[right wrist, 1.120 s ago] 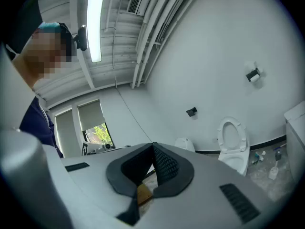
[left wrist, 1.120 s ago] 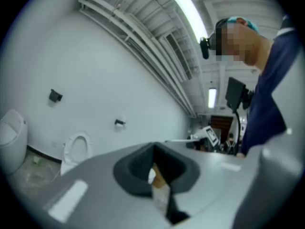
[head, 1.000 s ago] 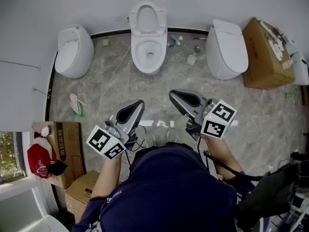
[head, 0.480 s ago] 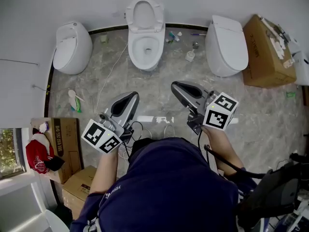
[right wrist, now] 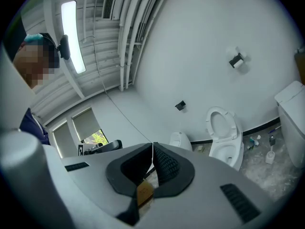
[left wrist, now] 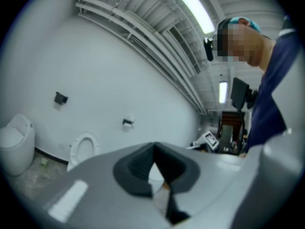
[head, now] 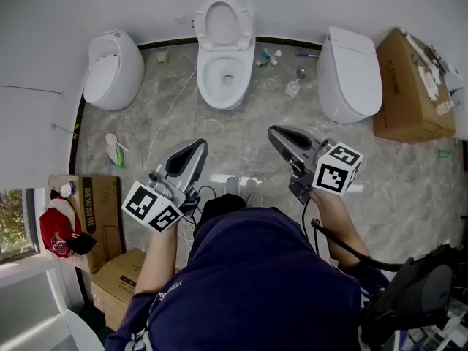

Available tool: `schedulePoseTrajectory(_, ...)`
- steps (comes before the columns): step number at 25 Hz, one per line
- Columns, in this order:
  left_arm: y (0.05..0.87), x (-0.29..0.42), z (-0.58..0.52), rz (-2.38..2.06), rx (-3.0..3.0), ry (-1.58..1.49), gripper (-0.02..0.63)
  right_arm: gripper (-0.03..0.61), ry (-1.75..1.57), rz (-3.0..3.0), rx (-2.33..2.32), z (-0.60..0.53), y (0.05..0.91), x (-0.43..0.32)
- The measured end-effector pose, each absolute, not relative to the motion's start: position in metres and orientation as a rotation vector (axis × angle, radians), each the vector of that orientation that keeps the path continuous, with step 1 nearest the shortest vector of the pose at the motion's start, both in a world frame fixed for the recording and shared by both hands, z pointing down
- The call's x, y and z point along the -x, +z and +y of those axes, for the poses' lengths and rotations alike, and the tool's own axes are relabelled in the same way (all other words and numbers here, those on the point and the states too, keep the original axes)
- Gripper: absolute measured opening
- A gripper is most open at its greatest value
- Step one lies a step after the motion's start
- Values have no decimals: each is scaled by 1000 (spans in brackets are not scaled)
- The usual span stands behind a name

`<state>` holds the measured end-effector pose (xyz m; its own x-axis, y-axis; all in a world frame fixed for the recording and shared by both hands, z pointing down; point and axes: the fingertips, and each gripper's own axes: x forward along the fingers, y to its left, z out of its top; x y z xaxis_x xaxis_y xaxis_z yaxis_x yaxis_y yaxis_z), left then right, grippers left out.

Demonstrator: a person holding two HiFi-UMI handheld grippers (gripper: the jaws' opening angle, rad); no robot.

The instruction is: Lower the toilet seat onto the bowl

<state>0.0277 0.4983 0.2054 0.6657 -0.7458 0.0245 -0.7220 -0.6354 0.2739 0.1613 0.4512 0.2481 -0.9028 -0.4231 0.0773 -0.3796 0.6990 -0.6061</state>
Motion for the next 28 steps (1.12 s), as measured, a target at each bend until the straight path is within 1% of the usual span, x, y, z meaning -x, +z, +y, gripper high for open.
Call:
schedulePoseTrajectory(7, 212, -20, 442, -1175, -2622, -140, 3, 8, -1006, 2838, 669, 396, 260, -155)
schedulePoseTrajectory(15, 227, -1, 337, -1066, -2638, -125, 3, 8, -1084, 2799, 783, 301, 278, -141)
schedulePoseTrajectory(19, 239, 27, 270, -988, -2642, -92, 3, 8, -1111, 2780, 825, 238, 287, -106)
schedulePoseTrajectory(28, 237, 95, 133, -925, -2652, -58, 3, 8, -1142, 2763, 854, 108, 287, -33)
